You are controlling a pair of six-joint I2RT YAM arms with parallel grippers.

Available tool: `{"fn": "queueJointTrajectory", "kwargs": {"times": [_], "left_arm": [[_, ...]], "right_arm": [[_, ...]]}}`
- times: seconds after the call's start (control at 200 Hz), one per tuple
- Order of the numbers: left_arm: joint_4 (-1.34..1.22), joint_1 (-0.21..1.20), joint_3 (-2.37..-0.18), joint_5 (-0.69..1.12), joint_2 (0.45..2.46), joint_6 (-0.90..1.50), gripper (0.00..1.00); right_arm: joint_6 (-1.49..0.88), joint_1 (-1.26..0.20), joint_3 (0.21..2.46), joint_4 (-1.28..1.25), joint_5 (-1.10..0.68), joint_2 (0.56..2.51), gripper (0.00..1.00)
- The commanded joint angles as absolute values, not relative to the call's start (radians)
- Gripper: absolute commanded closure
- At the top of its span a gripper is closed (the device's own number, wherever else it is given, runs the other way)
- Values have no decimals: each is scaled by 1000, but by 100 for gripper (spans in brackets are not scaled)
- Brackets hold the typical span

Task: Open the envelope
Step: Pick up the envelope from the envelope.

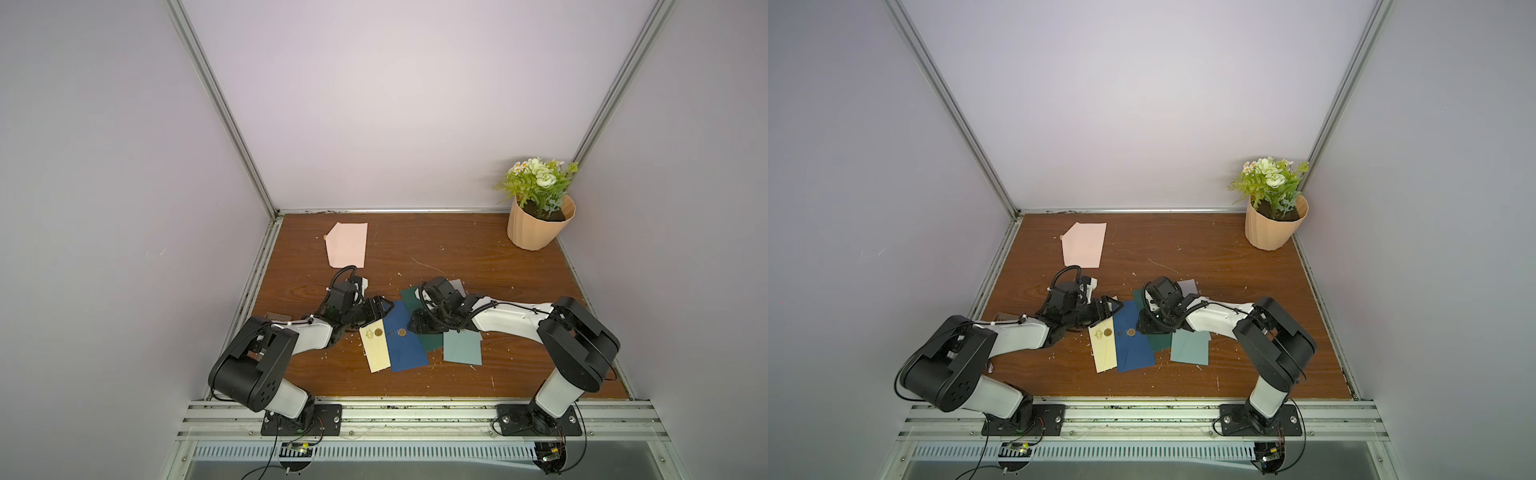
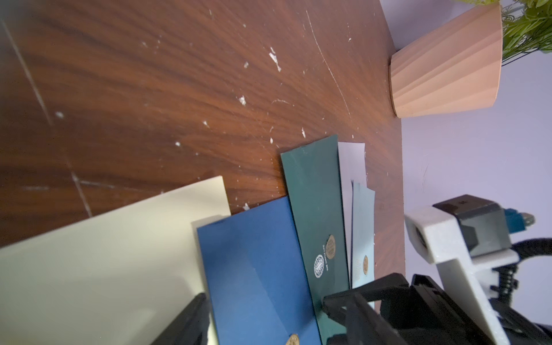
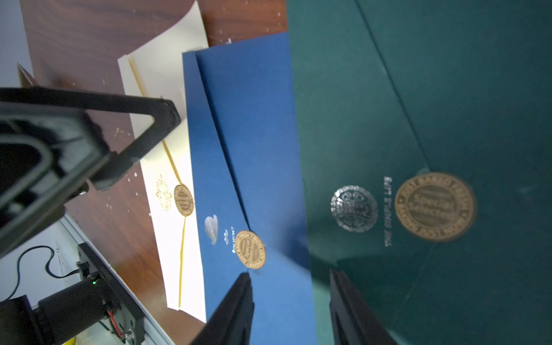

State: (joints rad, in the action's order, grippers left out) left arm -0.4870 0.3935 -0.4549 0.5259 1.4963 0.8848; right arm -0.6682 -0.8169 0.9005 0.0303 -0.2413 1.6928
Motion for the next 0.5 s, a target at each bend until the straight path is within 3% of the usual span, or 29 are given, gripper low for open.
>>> {"fn": "queueJointTrajectory", "kwargs": {"times": [0.0, 0.49], "left_arm": [[-466, 381, -494, 506, 1505, 860, 26], [-354, 370, -580, 439, 1576, 809, 25]], "right_arm": [[-661, -821, 878, 44, -240, 1705, 51], [-661, -820, 860, 42, -244, 1730, 50]]}}
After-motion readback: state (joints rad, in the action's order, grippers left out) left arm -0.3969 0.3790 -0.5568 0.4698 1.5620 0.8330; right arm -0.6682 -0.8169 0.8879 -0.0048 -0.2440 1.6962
